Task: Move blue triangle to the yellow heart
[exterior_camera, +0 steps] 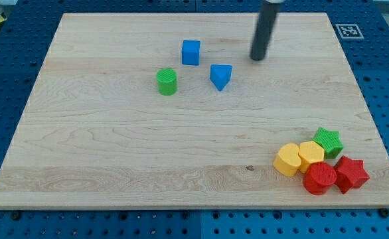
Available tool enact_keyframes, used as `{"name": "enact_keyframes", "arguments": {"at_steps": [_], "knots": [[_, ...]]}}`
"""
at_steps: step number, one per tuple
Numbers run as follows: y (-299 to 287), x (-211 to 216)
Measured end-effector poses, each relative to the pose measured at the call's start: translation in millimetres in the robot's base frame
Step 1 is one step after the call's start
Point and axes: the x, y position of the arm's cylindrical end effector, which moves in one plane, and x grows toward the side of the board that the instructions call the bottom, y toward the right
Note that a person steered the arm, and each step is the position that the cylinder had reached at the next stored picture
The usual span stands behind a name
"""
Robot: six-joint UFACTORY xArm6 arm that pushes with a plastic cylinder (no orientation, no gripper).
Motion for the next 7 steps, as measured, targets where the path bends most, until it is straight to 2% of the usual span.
{"name": "enact_keyframes", "arguments": {"at_steps": [2,3,7], "knots": [[-113.7,-2.8],[-105.5,4.0],[-29.5,97.2]]}}
